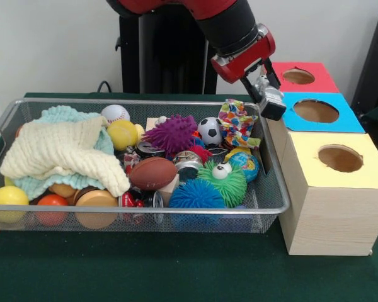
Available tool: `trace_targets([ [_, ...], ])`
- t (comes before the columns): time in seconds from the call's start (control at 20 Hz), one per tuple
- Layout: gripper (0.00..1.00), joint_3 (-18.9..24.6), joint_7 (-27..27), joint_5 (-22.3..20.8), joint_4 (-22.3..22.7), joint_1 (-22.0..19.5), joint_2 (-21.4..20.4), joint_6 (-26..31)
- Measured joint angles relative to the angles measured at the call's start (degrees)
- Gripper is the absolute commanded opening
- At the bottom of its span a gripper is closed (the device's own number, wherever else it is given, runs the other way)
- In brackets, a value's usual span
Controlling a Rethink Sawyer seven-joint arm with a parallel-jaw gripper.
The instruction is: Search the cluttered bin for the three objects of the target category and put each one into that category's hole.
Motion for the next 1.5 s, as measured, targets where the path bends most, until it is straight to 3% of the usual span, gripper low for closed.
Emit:
trace_targets([
  [1.0, 0.00, -3.3, 0.0, -9.5, -2.5, 5.8, -4.6, 0.1],
  [1.5, 0.00, -5.4, 0.0, -17.7, -6.8, 7.9, -5.0, -1.3],
])
